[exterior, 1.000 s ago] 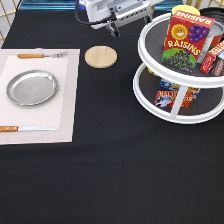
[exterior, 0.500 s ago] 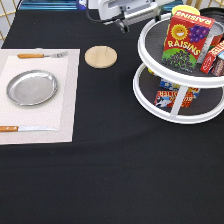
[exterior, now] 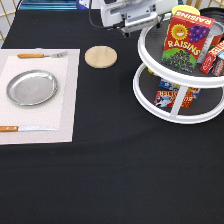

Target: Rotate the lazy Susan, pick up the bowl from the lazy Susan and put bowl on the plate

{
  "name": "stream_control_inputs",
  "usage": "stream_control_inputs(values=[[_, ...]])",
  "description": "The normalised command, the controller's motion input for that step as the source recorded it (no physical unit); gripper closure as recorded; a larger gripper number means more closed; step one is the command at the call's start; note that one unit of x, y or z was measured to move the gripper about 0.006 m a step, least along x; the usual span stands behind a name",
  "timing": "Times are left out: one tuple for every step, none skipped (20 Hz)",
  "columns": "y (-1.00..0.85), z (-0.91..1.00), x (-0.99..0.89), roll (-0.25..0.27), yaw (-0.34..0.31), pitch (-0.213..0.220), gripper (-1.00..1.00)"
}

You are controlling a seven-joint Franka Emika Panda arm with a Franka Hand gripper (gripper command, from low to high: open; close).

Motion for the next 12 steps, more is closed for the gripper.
stream_control_inputs(values=[[0.0, -0.2, 0.11, -0.003, 0.0, -0.152, -1.0], [0.0, -0.13, 0.21, 0.0, 0.0, -0.148, -1.0], [0.0, 0.0, 0.44, 0.0, 0.0, -0.124, -1.0], [0.0, 0.0, 0.65, 0.0, 0.0, -0.104, -1.0], [0.0, 0.06, 0.86, 0.0, 0.0, -0.076, -1.0], [-0.04, 0.09, 0.91, 0.0, 0.0, -0.076, -1.0], [-0.09, 0.12, 0.95, 0.0, 0.0, -0.085, -1.0], [-0.17, 0.09, 0.93, 0.0, 0.0, -0.104, -1.0], [-0.25, 0.0, 0.94, 0.011, 0.006, -0.11, -1.0], [-0.29, 0.0, 0.96, 0.02, 0.02, -0.111, -1.0], [-0.26, 0.0, 0.96, 0.014, 0.032, -0.099, -1.0], [-0.21, 0.0, 0.95, 0.0, 0.042, -0.083, -1.0]])
